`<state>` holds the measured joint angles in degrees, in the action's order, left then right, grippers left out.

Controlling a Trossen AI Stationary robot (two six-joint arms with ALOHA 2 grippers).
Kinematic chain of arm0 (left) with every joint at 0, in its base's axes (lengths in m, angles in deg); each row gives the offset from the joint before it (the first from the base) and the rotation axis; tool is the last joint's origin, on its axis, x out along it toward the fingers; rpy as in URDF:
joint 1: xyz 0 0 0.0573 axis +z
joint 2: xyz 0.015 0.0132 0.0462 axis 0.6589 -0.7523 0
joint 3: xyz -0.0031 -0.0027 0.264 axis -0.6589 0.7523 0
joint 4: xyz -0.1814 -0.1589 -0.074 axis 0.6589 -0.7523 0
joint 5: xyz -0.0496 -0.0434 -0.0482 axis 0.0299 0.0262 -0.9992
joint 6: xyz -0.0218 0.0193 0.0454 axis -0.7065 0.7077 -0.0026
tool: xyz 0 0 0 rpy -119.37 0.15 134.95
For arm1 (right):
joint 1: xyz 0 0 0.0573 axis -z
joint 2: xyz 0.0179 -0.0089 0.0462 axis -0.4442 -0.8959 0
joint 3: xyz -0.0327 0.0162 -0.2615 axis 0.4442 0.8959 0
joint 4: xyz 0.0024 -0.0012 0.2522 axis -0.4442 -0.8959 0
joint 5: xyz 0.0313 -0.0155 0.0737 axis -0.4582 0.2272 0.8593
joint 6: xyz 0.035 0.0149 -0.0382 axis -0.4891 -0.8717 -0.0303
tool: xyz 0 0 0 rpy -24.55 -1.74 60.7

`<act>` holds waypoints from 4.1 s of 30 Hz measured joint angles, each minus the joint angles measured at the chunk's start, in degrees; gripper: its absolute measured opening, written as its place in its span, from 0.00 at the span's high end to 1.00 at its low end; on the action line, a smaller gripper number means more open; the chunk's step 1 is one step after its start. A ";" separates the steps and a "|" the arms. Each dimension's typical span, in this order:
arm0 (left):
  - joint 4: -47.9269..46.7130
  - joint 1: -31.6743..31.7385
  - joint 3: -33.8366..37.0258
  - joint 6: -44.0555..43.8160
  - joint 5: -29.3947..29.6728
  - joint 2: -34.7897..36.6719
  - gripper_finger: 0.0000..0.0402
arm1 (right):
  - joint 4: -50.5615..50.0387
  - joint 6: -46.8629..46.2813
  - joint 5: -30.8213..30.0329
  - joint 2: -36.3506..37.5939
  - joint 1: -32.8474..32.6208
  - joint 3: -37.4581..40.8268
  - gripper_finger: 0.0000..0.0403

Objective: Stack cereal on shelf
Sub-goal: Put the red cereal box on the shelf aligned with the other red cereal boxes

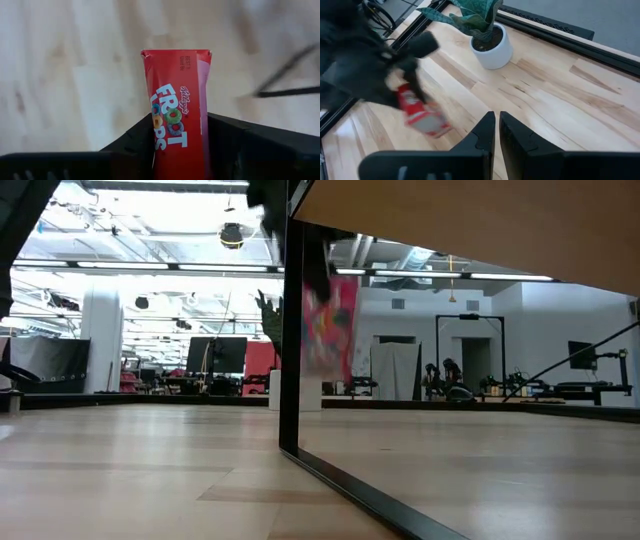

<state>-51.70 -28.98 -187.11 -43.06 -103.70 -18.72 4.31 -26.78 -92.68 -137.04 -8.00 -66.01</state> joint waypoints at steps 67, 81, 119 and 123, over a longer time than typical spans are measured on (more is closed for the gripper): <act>0.11 -40.64 -19.56 -53.45 47.74 -1.14 0.76 | -6.19 7.51 1.83 3.70 0.13 -0.02 0.87; 1.49 -41.56 -19.69 -55.31 49.39 -5.62 0.75 | -7.19 5.97 1.88 3.69 0.00 0.00 0.87; 3.13 -40.62 -20.17 -49.59 43.15 -5.80 0.44 | -4.63 5.36 6.01 3.70 0.00 0.00 0.87; 2.97 -39.96 -21.16 -50.13 41.60 -5.79 0.43 | -2.83 5.37 8.62 4.14 0.00 -0.02 0.87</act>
<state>-48.73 -68.94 -208.26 -93.19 -62.09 -24.51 1.48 -21.41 -84.06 -132.90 -8.00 -66.04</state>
